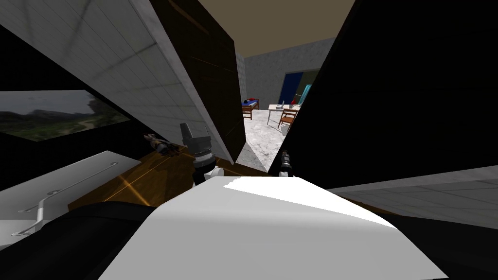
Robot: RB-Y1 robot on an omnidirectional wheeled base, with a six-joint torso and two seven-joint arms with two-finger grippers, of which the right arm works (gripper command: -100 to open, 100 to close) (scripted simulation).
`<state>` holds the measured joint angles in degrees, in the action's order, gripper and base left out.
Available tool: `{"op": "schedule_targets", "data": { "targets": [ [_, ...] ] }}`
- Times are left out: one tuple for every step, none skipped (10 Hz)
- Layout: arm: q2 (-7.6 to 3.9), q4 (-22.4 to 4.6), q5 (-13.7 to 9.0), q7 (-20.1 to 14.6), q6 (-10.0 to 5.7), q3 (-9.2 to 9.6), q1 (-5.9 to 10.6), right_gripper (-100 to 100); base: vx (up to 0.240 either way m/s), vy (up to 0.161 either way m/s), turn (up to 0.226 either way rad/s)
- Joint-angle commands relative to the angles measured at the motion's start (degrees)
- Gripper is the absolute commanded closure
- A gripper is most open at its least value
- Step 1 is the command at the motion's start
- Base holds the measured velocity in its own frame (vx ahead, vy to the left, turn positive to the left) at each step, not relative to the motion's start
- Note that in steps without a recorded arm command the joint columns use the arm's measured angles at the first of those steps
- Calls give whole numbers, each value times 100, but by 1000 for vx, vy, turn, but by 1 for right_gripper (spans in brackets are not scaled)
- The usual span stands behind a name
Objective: Push the door open
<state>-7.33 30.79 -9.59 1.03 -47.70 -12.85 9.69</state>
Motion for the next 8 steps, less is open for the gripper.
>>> {"op": "schedule_targets", "data": {
  "targets": [
    [-19, 127, -34, 38, 39, -111, -39, 100, 146, -15, -13],
    [-27, 129, -50, 48, 41, -162, -48, 100, 176, -18, -11],
    [-36, 131, -68, 59, 42, -220, -58, 100, 211, -47, -13],
    [-45, 134, -86, 71, 44, -279, -69, 100, 204, -10, -4],
    [-45, 134, -86, 71, 44, -279, -69, 100, 126, 21, -18],
    [-65, 139, -128, 97, 47, -412, -93, 100, 192, 9, -30],
    [-76, 141, -150, 112, 50, -485, -106, 100, 247, -3, -44],
    [-76, 115, -150, 112, 50, -485, -106, 100, 149, -2, -8]
  ]
}}
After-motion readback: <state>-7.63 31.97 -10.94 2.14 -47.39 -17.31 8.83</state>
